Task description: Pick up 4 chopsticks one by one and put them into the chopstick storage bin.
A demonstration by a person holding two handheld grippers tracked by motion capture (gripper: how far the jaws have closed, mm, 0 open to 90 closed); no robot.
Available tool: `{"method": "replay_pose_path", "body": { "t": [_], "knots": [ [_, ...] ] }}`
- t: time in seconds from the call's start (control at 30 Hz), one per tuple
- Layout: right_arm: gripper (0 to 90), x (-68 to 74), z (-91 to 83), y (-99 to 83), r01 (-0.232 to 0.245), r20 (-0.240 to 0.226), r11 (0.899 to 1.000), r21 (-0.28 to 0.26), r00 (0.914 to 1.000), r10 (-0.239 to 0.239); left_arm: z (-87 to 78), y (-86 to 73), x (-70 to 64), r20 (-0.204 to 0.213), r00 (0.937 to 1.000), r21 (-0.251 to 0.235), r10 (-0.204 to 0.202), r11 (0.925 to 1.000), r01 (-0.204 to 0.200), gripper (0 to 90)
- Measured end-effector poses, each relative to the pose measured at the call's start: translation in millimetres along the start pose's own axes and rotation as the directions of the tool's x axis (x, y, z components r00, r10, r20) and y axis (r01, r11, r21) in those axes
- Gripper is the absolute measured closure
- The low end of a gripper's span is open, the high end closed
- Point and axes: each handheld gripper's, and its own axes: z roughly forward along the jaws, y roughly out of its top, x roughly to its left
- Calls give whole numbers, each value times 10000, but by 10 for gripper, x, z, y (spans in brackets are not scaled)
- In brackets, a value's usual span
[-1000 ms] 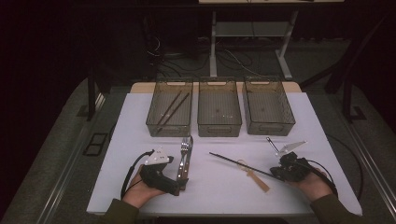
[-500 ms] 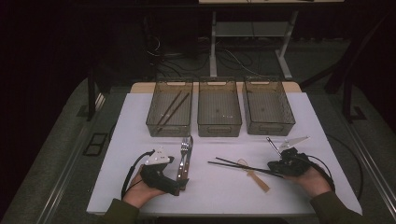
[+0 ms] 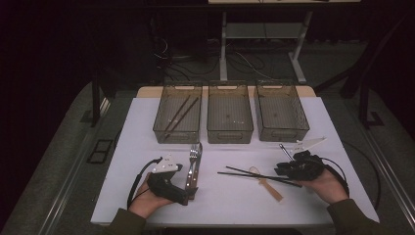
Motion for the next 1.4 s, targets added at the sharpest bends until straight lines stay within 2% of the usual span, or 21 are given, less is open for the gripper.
{"method": "replay_pose_path", "body": {
  "t": [0.17,0.27,0.53,0.7,1.07,1.4],
  "knots": [
    [690,48,69,8,681,-577,9972,308,9961,-662,-1,1,-1,3,10000,18,18,10000,-18,4],
    [686,58,109,13,920,-765,9945,497,9932,-880,-1,0,0,5,10000,14,9,10000,-9,4],
    [705,57,207,-4,1530,-894,9835,961,9855,-1445,1,-1,-1,6,10000,21,14,10000,-14,4],
    [758,54,224,-7,1703,-1012,9800,1029,9819,-1600,0,-1,-1,-2,10000,21,13,10000,-13,4],
    [812,43,202,-14,1903,-1400,9783,821,9741,-1777,0,0,-1,4,10000,25,15,10000,-15,4],
    [845,21,154,-18,1878,-1694,9810,486,9695,-1772,1,1,-2,16,10000,42,34,10000,-34,4]
  ]
}}
